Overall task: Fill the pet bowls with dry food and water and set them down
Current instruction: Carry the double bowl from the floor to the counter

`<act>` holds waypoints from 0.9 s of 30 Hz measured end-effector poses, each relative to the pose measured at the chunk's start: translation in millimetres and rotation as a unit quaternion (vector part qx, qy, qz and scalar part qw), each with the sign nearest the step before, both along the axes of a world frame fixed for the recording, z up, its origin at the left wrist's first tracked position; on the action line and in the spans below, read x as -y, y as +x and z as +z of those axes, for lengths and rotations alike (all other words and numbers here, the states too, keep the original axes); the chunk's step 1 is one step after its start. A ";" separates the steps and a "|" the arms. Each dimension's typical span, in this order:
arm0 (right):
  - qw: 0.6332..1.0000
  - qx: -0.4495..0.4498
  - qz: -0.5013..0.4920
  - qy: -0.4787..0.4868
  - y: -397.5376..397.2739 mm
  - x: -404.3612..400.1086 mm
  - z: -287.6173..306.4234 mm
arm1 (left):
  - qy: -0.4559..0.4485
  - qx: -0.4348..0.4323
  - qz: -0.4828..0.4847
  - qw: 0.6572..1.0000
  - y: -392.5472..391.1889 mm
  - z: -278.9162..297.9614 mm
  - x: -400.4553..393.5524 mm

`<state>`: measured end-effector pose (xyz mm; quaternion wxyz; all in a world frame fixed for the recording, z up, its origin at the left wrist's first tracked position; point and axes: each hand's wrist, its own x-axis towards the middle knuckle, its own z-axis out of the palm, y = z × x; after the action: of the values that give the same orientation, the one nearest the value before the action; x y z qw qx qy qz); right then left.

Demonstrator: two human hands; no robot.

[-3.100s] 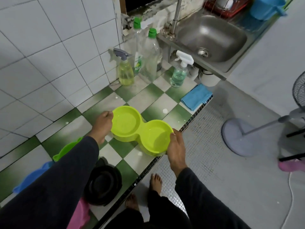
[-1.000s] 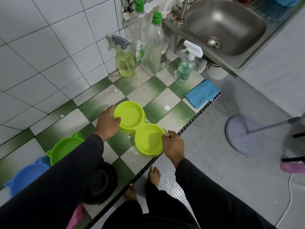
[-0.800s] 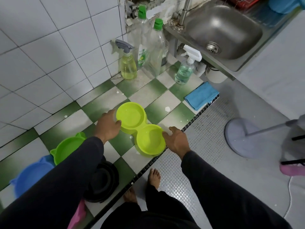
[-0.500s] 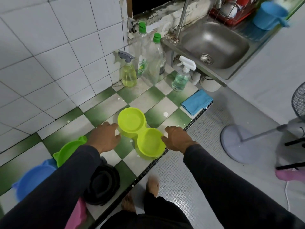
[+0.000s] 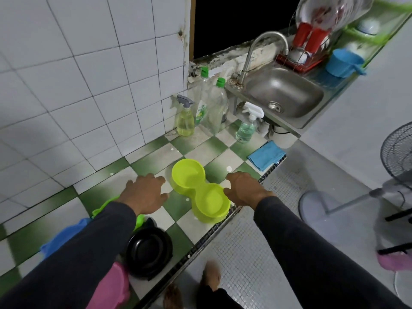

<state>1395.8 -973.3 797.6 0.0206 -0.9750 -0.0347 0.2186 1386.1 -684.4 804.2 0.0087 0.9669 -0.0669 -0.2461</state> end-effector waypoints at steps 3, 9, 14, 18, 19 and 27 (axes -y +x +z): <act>1.000 0.015 0.010 0.005 -6.0 -4.0 7.3 | -0.005 0.011 0.008 1.000 -16.8 10.3 -2.1; 0.999 0.028 0.030 0.027 -20.9 -8.7 24.6 | -0.025 0.020 0.052 0.998 -55.4 28.6 -1.9; 0.996 0.036 0.072 0.038 -39.3 -6.4 35.2 | -0.029 0.054 0.094 0.994 -98.0 43.6 3.1; 0.991 0.045 0.117 0.045 -59.3 -5.7 42.7 | -0.021 0.087 0.125 0.988 -141.7 47.6 1.4; 0.990 0.044 0.125 0.048 -65.3 -6.1 43.4 | -0.023 0.091 0.134 0.987 -154.1 47.3 0.7; 0.980 0.041 0.185 0.060 -124.9 -23.0 49.0 | -0.015 0.113 0.227 0.967 -257.7 54.6 2.2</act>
<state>1270.9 -950.3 846.7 0.0367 -0.9569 -0.2284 0.1757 1128.4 -686.6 858.9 0.0714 0.9779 0.1505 -0.1260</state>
